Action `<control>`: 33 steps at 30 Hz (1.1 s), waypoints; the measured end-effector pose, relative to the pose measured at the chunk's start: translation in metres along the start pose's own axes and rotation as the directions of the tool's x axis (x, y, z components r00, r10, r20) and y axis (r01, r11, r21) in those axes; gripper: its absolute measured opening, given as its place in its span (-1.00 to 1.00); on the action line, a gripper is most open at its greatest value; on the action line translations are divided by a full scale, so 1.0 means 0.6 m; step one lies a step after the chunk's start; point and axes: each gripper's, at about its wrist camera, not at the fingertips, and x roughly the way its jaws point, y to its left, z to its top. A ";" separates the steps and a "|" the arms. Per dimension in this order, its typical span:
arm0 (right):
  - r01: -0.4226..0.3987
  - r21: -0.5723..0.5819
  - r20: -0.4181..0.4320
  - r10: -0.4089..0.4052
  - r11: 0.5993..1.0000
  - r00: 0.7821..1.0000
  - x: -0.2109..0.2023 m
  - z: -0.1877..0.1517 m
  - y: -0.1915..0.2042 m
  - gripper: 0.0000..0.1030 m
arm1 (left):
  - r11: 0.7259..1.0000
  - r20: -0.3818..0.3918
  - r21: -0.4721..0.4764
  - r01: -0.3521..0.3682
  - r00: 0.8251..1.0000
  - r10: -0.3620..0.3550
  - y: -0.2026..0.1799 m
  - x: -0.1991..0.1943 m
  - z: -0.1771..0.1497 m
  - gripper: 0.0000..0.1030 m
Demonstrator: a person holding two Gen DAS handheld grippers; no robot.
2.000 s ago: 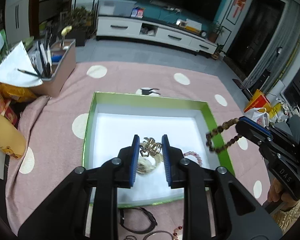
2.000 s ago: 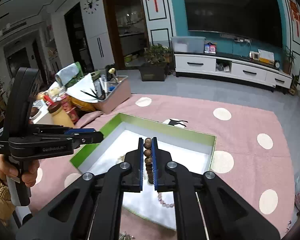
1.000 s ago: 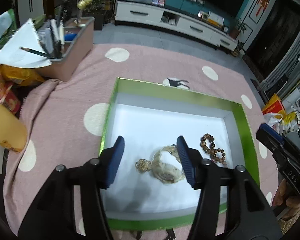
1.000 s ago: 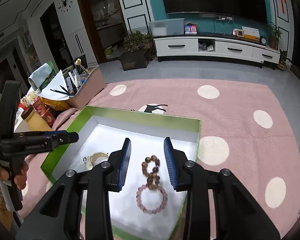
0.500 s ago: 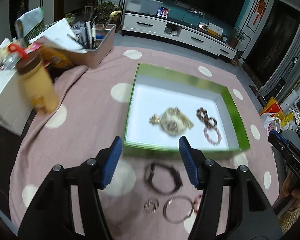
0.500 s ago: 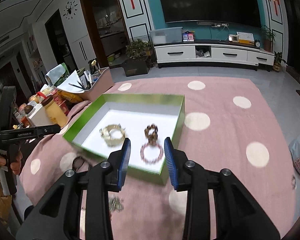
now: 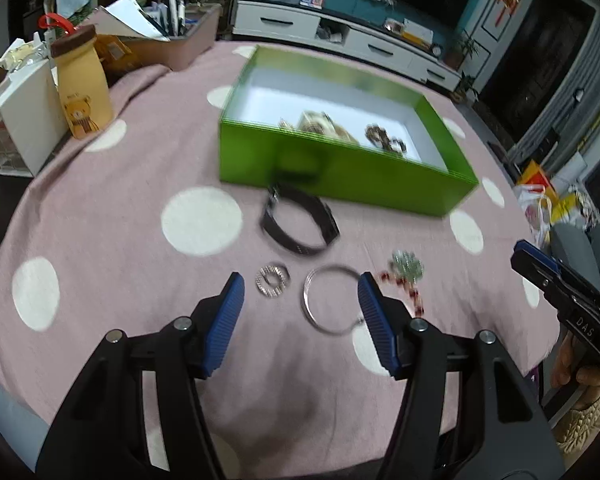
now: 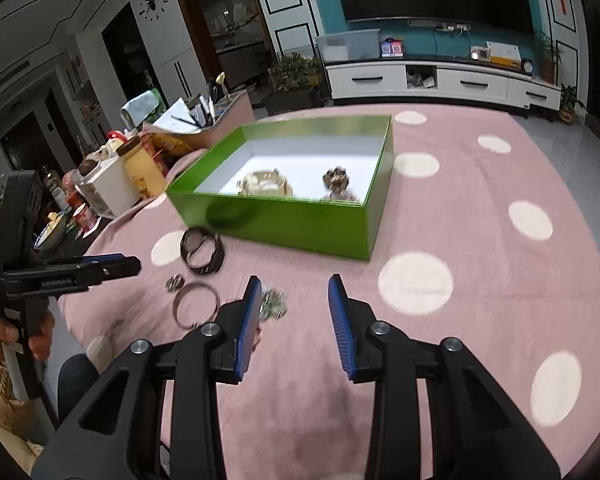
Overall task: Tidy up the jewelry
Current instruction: 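Move both open grippers back toward the jewelry left on the table, then grasp the silver bangle with the left gripper while the right grasps the green jade beads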
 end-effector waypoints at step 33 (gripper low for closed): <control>-0.014 -0.076 -0.102 0.006 0.997 0.995 0.102 -0.020 0.038 -0.33 | 0.997 0.043 0.030 -0.075 0.996 0.073 -0.014 0.069 -0.023 -0.94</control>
